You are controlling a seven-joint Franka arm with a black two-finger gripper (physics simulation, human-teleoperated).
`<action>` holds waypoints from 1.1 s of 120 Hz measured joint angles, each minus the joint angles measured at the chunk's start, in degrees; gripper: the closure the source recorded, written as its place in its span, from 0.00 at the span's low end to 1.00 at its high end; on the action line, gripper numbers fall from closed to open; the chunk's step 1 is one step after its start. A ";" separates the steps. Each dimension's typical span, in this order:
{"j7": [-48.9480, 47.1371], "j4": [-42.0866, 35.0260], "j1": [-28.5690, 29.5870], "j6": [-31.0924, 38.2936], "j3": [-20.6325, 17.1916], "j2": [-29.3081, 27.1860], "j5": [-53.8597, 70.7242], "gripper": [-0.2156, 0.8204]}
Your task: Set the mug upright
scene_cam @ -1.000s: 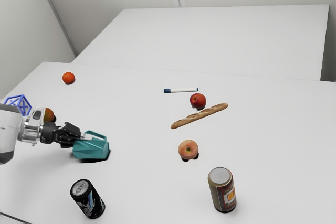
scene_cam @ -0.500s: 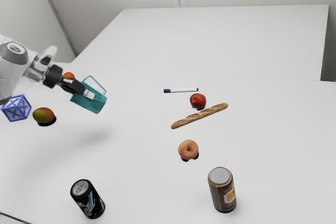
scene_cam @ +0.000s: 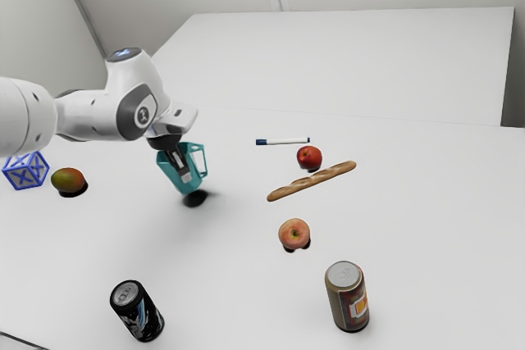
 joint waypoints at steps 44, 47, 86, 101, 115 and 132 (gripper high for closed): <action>-5.85 -0.63 -1.08 3.85 -0.02 3.49 -0.07 0.69; -6.17 -0.64 -1.12 3.98 -0.01 3.53 -0.10 0.64; -9.37 -0.47 -1.36 3.14 1.17 -0.74 -0.28 0.32; -10.34 0.20 0.45 -0.75 2.61 -7.35 -0.16 0.28; -12.40 12.76 2.66 -10.05 1.57 -9.58 2.19 0.26; -16.98 33.01 -0.63 -24.92 -1.10 -9.22 3.90 0.24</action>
